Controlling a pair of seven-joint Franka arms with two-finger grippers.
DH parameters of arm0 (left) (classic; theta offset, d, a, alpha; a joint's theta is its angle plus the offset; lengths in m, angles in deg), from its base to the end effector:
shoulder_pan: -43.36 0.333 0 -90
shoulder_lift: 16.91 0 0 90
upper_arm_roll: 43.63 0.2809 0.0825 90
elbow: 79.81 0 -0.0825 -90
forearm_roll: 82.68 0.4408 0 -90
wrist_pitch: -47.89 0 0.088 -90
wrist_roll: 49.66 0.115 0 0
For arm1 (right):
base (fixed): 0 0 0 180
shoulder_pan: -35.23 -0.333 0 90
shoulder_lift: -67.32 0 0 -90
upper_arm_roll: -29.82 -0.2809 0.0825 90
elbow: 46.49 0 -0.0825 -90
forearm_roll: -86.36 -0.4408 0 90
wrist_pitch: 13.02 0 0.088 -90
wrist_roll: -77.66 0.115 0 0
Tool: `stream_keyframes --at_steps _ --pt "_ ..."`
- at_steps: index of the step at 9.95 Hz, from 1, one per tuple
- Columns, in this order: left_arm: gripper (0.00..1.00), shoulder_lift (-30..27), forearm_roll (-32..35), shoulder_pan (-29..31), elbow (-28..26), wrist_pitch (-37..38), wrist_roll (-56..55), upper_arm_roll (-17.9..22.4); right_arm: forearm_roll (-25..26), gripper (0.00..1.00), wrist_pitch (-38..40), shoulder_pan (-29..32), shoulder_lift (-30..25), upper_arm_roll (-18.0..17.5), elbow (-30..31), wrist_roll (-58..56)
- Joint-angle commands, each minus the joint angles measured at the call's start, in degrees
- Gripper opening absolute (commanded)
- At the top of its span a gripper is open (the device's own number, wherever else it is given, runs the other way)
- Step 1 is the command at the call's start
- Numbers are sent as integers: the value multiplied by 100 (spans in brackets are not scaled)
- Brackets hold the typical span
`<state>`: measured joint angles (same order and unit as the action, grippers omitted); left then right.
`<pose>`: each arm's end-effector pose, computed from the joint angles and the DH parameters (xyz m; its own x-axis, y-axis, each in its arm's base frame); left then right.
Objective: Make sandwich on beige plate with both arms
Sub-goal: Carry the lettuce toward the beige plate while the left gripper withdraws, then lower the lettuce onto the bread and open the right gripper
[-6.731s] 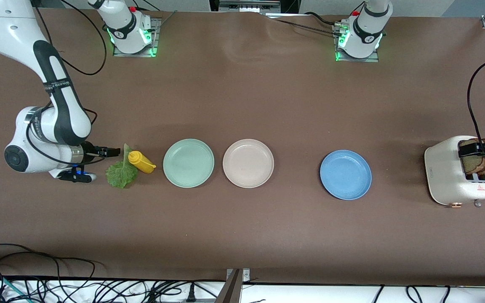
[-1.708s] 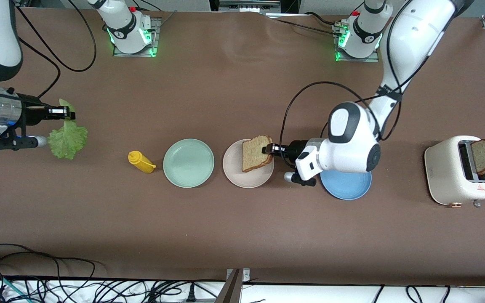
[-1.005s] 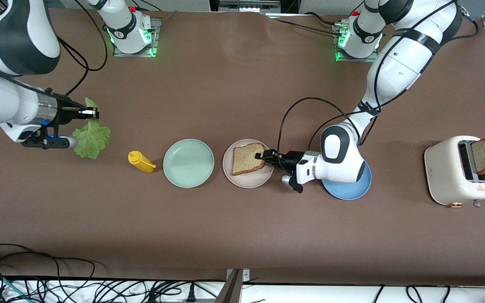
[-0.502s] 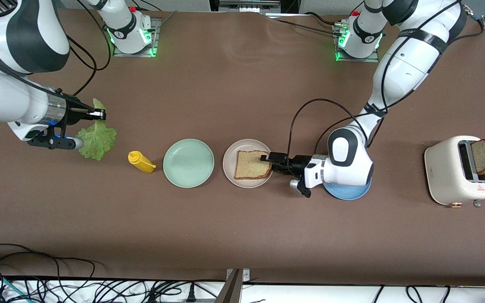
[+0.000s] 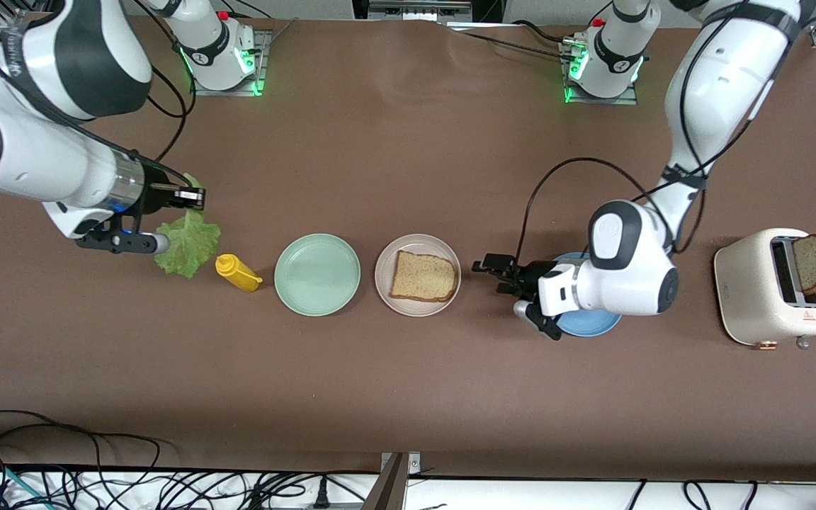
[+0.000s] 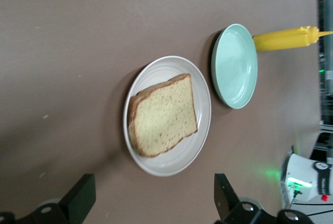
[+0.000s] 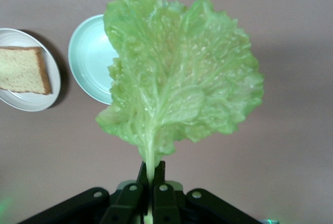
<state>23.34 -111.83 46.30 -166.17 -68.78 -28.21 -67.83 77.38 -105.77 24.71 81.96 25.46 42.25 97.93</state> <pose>0.6801 -0.2603 0.2205 0.9228 -0.3850 0.0157 -0.2986 -0.6888 0.6606 0.6385 0.1838 0.4350 0.9673 -0.1021 -0.2322 -0.1273 -0.9872 -0.0963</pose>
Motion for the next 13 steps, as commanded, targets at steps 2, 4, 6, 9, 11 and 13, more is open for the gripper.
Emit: stream_keyframes --at_steps 2,4,6,9,11,13 --pt "100 -929 1242 556 -127 949 -527 47 -95 0 -751 -695 355 14 -41 941" --pt "100 -1325 2076 927 -4 1494 -598 47 -77 0 -1295 -1090 662 14 -41 1417" --pt "100 -1632 2903 1059 250 2153 -782 38 -69 0 -2024 -1539 970 14 -67 2144" --pt "100 -2441 3879 1060 304 2691 -1388 -14 -7 0 -3017 -2145 1471 31 -85 2926" --pt "100 -2810 3952 1086 304 2737 -1485 20 19 0 -3624 -2444 1848 49 -94 3271" --pt "100 -2961 3743 1217 321 3164 -1686 12 124 0 -4231 -2734 2183 49 -103 3693"
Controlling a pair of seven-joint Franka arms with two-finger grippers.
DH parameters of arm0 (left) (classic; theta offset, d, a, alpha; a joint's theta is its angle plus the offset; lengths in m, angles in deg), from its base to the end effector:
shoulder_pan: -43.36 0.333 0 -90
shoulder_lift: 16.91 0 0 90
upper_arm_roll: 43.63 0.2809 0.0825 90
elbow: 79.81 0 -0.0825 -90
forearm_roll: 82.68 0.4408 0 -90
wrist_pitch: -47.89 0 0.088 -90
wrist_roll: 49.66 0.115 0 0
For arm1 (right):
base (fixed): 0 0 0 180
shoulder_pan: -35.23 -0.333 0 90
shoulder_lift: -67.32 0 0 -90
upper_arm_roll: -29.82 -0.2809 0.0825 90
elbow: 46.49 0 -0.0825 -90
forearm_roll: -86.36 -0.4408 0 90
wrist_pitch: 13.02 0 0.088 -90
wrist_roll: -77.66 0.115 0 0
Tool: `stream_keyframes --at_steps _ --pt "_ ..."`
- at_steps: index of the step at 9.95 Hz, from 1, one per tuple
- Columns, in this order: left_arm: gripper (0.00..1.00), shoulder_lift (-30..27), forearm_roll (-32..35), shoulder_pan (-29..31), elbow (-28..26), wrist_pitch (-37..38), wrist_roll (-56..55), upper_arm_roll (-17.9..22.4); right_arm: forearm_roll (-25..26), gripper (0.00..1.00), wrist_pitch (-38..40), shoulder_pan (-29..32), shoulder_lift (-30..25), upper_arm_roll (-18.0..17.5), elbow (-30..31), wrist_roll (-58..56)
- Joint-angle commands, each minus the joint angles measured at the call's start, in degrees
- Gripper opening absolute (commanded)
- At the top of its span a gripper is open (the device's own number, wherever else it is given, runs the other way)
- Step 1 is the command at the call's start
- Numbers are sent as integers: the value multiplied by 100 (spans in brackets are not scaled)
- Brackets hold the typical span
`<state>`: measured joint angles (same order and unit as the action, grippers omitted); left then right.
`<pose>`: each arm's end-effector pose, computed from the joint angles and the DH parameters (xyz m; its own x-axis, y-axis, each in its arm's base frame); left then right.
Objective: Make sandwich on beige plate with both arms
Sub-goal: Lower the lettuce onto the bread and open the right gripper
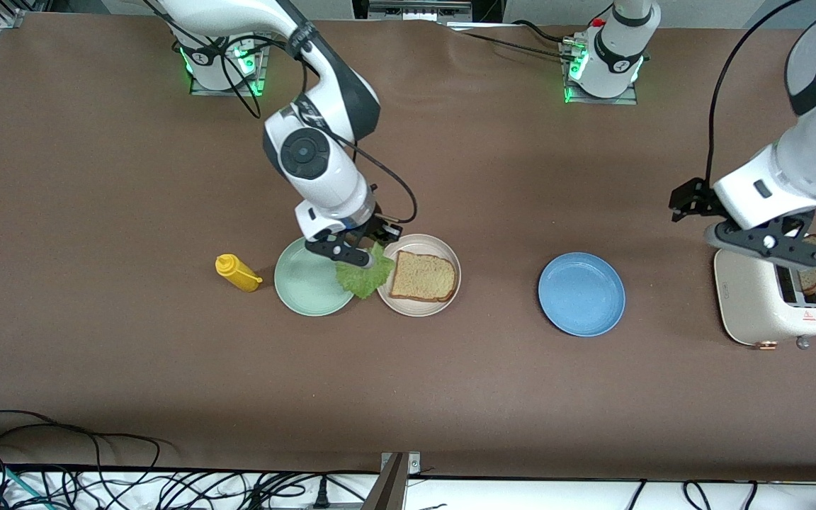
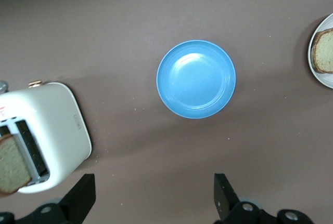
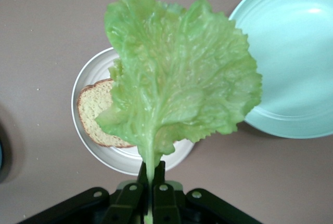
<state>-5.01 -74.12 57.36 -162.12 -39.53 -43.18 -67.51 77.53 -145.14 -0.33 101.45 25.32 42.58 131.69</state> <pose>0.6516 -0.0737 0.5267 0.9556 -0.2745 -0.1075 -0.2812 -0.9581 -0.0538 0.5717 0.4777 0.2485 0.9382 -0.3418 -0.0539 -0.3451 -0.9128 -0.2185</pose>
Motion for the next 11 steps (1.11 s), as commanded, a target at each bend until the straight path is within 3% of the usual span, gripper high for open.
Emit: stream_keyframes --at_steps 1,3,4,5,6,9,11 --pt "100 -248 -125 120 -84 312 -356 -29 145 0 -463 -302 366 63 -136 397" --pt "100 -415 -414 102 -153 365 -411 14 136 0 -1041 -565 699 63 -188 756" --pt "100 -503 -547 -37 -206 365 -411 250 136 0 -1105 -636 936 63 -449 793" --pt "100 -670 -548 -604 -363 357 -393 818 136 0 -1106 -672 1103 63 -643 802" --pt "100 -784 -548 -766 -478 356 -350 1032 128 0 -1149 -690 1157 63 -706 811" --pt "100 -1318 -583 -838 -1012 173 -401 1061 136 0 -1325 -795 1369 63 -821 1048" --pt "100 -1384 -1055 -786 -1314 -134 -367 1069 76 63 -1282 -795 1316 63 -821 1109"
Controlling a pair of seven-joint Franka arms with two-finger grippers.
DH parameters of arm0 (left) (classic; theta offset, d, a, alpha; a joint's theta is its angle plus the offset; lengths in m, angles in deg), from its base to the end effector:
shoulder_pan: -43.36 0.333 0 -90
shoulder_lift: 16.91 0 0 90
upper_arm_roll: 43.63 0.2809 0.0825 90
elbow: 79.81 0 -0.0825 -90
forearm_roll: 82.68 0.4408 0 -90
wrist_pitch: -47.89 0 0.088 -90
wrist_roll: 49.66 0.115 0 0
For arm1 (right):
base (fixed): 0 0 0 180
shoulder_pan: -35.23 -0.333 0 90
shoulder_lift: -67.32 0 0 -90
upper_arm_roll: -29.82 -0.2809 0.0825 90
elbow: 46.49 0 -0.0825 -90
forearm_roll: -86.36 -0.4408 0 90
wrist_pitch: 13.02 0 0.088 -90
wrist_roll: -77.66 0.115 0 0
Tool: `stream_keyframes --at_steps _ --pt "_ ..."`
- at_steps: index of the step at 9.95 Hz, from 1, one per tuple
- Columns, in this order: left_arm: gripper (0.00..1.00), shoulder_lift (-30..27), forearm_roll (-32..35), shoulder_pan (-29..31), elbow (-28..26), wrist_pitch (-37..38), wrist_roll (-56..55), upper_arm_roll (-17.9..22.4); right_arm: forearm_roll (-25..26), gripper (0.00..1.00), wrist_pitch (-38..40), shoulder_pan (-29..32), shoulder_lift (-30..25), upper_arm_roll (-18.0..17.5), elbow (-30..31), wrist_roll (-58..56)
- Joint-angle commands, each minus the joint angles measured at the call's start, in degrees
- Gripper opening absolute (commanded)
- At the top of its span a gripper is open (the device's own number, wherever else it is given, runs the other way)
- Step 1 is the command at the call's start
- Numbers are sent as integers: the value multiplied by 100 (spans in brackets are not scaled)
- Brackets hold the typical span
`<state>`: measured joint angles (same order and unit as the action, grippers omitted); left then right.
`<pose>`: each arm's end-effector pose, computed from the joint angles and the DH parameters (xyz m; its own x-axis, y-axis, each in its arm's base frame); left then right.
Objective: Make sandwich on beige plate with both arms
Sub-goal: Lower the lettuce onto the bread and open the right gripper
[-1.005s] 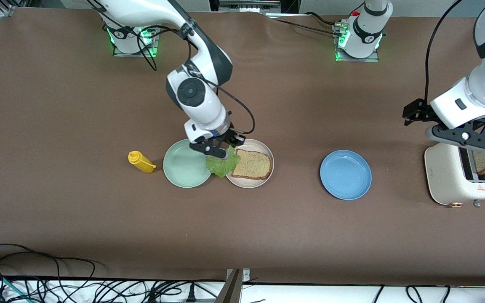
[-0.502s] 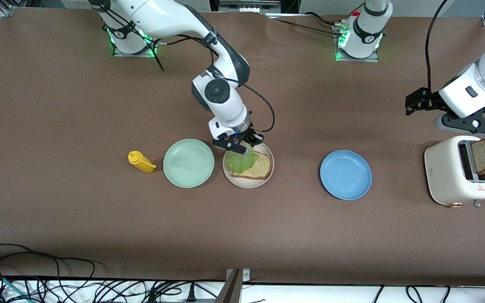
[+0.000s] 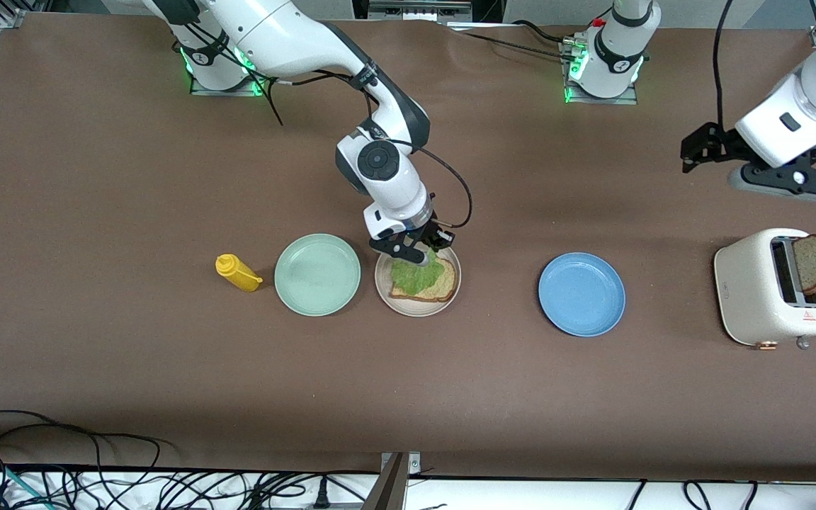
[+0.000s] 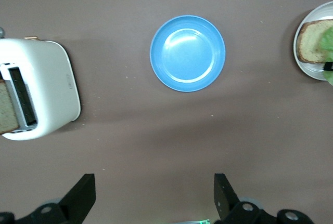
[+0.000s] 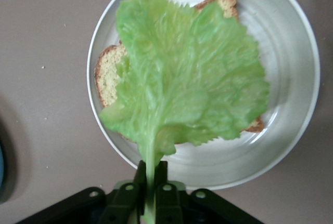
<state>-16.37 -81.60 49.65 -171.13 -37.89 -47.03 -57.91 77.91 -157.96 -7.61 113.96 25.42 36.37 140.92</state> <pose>0.5982 -0.0811 0.5578 0.9775 -0.1824 -0.1063 -0.1846 -0.9827 -0.0117 0.5294 0.5580 0.1630 0.9145 -0.4029 -0.0364 -0.3944 -0.8678 -0.3024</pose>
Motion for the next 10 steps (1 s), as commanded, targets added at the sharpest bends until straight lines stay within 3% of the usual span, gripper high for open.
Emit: stream_keyframes --at_steps 1,2,6,8,10 --pt "100 -221 -344 -5 -369 -369 -8 101 71 79 10 -67 39 62 -200 492" --pt "100 -203 -344 -5 -317 -369 -26 101 80 100 106 -49 -31 71 -191 547" --pt "100 -203 -309 -5 -316 -361 -26 101 107 100 1824 39 -917 579 -183 355" --pt "100 -203 -309 -5 -316 -369 -26 101 28 100 2852 135 -1365 895 -165 -572" --pt "100 -203 -283 -14 -316 -369 -26 75 1 100 3593 407 -1683 985 -147 -1357"
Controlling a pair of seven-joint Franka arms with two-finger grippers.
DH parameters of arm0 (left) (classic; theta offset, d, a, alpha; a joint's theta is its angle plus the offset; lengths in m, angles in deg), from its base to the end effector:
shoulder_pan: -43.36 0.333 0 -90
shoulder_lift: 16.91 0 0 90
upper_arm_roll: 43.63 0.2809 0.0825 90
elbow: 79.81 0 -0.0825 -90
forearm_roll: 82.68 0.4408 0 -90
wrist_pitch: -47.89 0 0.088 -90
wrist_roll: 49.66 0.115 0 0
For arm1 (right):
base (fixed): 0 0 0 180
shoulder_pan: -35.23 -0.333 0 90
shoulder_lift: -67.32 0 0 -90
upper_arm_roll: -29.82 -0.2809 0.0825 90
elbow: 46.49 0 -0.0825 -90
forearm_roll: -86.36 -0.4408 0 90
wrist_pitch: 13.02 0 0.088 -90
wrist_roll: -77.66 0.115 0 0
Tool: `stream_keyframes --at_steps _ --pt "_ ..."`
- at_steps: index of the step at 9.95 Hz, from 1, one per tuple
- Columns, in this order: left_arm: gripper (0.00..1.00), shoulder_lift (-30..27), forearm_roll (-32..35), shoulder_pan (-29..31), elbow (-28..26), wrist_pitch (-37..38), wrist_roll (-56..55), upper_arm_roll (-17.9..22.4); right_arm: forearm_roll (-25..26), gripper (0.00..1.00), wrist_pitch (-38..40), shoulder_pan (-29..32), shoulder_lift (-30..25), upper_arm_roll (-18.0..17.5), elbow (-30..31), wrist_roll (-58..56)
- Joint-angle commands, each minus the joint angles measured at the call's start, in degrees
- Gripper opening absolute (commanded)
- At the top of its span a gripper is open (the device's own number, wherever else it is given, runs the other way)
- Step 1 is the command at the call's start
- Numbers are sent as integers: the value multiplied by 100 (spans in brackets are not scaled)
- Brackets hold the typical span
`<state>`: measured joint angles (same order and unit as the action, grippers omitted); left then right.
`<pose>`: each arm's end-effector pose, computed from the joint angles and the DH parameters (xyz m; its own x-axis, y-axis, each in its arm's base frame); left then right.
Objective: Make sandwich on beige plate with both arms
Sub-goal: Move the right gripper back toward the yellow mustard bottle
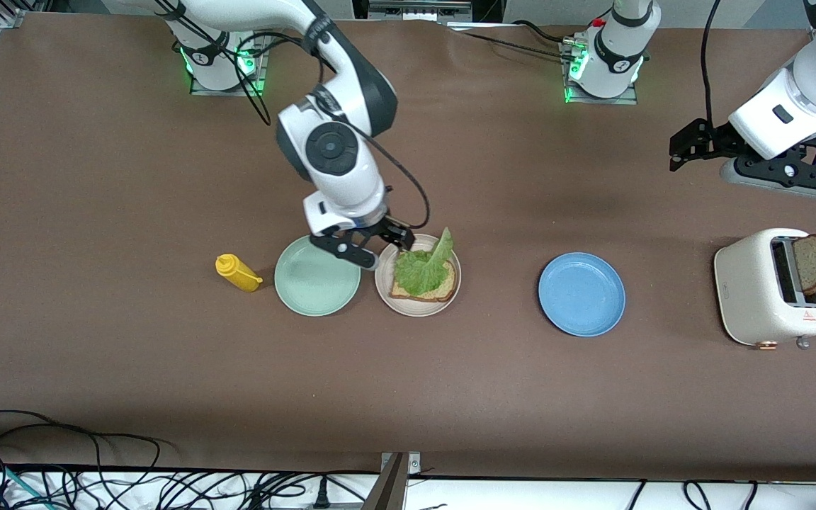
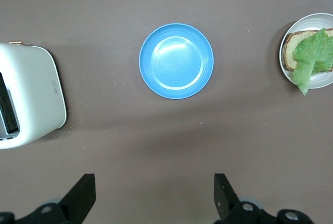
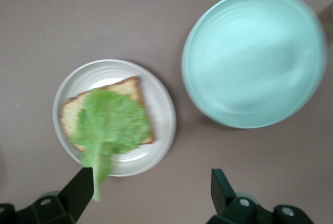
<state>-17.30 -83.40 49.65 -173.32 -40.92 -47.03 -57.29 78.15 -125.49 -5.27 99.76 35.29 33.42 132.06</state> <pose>0.5991 -0.0793 0.5514 0.9820 -0.1734 -0.0748 -0.1728 -0.9848 0.0144 0.6003 0.4463 0.3214 0.9282 -0.3664 -0.0643 -0.3697 -0.9278 -0.0501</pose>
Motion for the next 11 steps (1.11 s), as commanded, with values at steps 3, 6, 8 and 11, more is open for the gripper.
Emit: stream_keyframes --at_steps 3,6,8,11 --pt "100 -110 -94 -14 -97 -67 -25 13 -22 100 960 769 -615 -2 218 -1487" --pt "100 -110 -94 -14 -97 -67 -25 4 -31 100 1532 1394 -1063 32 429 -2545" --pt "100 -110 -94 -14 -97 -67 -25 4 -31 100 1998 1877 -1196 207 429 -3623" --pt "100 -110 -94 -14 -97 -67 -25 -5 -22 100 2088 1958 -1284 788 482 -4698"
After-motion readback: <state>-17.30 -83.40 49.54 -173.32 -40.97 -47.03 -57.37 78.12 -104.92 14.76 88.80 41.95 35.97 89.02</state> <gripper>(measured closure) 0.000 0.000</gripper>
